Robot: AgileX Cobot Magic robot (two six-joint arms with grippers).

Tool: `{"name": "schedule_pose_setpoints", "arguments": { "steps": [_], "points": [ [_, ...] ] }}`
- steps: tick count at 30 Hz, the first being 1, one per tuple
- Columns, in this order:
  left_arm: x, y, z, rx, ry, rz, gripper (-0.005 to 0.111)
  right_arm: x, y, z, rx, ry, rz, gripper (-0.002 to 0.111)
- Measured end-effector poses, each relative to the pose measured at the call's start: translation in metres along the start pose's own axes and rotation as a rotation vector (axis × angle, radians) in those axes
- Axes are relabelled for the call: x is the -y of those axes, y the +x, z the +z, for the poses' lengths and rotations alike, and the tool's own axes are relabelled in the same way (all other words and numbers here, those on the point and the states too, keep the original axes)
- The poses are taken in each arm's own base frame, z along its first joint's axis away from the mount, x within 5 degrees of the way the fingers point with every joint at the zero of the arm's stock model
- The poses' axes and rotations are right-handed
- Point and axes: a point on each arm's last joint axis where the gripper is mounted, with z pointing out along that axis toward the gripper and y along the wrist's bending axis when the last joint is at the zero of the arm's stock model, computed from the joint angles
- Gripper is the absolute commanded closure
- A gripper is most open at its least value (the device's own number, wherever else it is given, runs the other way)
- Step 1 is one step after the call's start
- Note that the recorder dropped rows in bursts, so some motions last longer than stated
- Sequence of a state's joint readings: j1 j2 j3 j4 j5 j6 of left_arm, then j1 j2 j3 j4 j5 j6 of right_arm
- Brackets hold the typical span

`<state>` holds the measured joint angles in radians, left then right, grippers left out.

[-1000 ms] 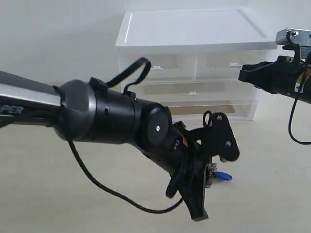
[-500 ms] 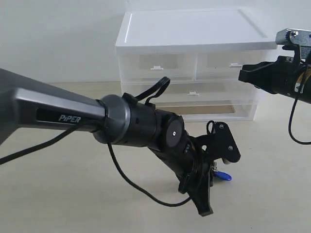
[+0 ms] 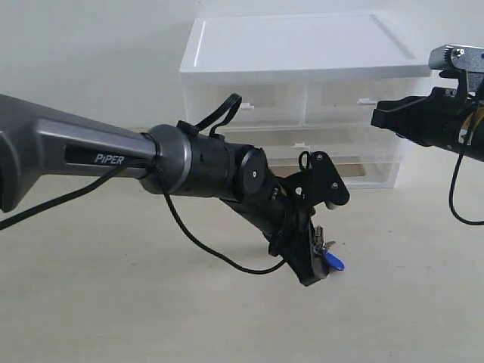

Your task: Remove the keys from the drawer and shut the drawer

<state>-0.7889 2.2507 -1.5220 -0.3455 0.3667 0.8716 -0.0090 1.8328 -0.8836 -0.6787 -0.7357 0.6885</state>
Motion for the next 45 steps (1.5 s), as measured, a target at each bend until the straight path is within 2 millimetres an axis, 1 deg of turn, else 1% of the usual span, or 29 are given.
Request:
{"name": "schedule_pose_setpoints", "arguments": {
  "steps": [4,8,10,13,18,23,25,26,28,31,35,37,39,41,42,43,44,45],
  "points": [
    [0.006,0.001,-0.003,-0.035,0.056,-0.015,0.102,0.000,0.000,0.000,0.000,0.000,0.000,0.108],
    [0.022,-0.006,-0.003,-0.040,0.098,0.033,0.102,0.000,0.000,0.000,0.000,0.000,0.000,0.108],
    [0.025,-0.010,-0.002,-0.018,0.082,0.044,0.102,0.000,0.000,0.000,0.000,0.000,-0.002,0.108],
    [0.020,-0.011,0.002,0.015,0.035,0.039,0.102,0.000,0.000,0.000,0.000,0.000,-0.002,0.108],
    [0.010,-0.006,0.008,0.019,0.010,0.013,0.102,0.000,0.000,0.000,0.000,0.000,-0.004,0.108],
    [0.006,-0.005,0.014,0.040,-0.025,0.004,0.102,0.000,0.000,0.000,0.000,0.000,-0.004,0.108],
    [0.001,-0.005,0.018,0.060,-0.056,0.000,0.102,0.000,0.000,0.000,0.000,0.000,-0.004,0.108],
    [-0.005,-0.006,0.020,0.069,-0.070,-0.006,0.102,0.000,0.000,0.000,0.000,0.000,-0.004,0.108],
    [-0.016,-0.008,0.020,0.085,-0.091,-0.019,0.102,0.000,0.000,0.000,0.000,0.000,-0.004,0.108],
    [-0.027,-0.013,0.015,0.105,-0.112,-0.035,0.102,0.000,0.000,0.000,0.000,0.000,-0.004,0.108],
    [-0.024,-0.012,0.014,0.076,-0.069,-0.033,0.102,0.000,0.000,0.000,0.000,0.000,-0.012,0.108],
    [-0.023,-0.014,0.008,0.067,-0.049,-0.031,0.102,0.000,0.000,0.000,0.000,0.000,-0.012,0.108],
    [-0.022,-0.017,-0.008,0.066,-0.036,-0.032,0.102,0.000,0.000,0.000,0.000,0.000,-0.015,0.108],
    [-0.016,-0.016,-0.036,0.079,-0.050,-0.035,0.102,-0.001,0.001,0.000,-0.012,-0.007,-0.032,0.108],
    [-0.014,-0.014,-0.043,0.086,-0.061,-0.036,0.102,-0.001,0.000,0.000,-0.016,-0.006,-0.033,0.108],
    [-0.012,-0.011,-0.058,0.106,-0.091,-0.037,0.102,-0.001,-0.002,-0.001,-0.031,0.003,-0.043,0.108],
    [-0.010,-0.008,-0.063,0.112,-0.104,-0.039,0.102,-0.001,-0.005,-0.002,-0.036,0.011,-0.048,0.108],
    [-0.008,-0.006,-0.076,0.136,-0.134,-0.040,0.102,-0.002,-0.010,-0.005,-0.034,0.022,-0.053,0.108]
  ]
}}
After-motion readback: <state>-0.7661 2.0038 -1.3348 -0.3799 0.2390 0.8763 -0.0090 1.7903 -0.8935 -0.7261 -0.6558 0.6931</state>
